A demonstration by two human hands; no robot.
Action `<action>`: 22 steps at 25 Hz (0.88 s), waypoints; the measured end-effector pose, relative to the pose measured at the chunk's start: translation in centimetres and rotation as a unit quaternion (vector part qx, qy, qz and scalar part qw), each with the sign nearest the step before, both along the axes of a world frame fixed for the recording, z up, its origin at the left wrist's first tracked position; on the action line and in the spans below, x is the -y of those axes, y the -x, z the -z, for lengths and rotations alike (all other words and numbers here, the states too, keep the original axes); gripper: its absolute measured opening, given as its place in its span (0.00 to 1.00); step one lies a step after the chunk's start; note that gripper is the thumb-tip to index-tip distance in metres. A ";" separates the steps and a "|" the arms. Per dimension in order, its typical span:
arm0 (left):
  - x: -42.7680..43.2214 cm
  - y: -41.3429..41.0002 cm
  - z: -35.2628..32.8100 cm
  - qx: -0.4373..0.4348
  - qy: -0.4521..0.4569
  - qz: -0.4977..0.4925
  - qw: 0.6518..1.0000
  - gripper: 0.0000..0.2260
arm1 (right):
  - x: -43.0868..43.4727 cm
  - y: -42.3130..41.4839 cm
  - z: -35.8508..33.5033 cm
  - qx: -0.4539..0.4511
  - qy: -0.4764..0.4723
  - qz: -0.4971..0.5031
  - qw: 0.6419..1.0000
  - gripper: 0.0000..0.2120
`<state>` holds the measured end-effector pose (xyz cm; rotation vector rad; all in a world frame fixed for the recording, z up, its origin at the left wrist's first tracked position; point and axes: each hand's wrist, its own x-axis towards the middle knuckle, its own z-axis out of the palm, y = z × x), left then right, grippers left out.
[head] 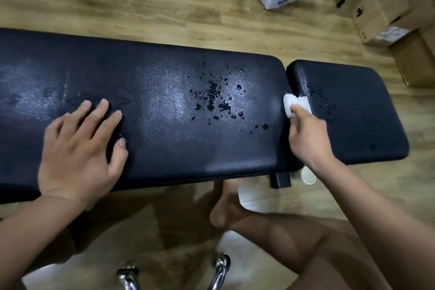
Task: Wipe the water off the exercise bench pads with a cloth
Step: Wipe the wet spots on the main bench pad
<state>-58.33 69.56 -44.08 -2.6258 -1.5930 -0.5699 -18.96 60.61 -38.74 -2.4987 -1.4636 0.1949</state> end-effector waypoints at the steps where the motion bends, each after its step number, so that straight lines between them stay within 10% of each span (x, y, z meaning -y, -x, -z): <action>1: -0.1 0.1 0.3 0.005 0.000 0.006 1.000 0.23 | -0.8 -0.3 0.2 0.002 -0.015 -0.005 1.000 0.05; 6: -0.2 0.3 1.2 0.024 0.013 0.007 1.000 0.24 | -10.2 -2.8 -0.3 -0.024 0.017 0.028 0.999 0.15; 11: 0.1 0.3 0.9 0.017 0.012 0.009 1.000 0.25 | -15.9 -5.7 -1.1 -0.314 0.049 0.183 0.930 0.12; 22: 0.0 0.1 0.0 -0.002 -0.011 0.013 1.000 0.23 | -3.3 1.0 -0.6 0.002 0.028 -0.114 0.993 0.26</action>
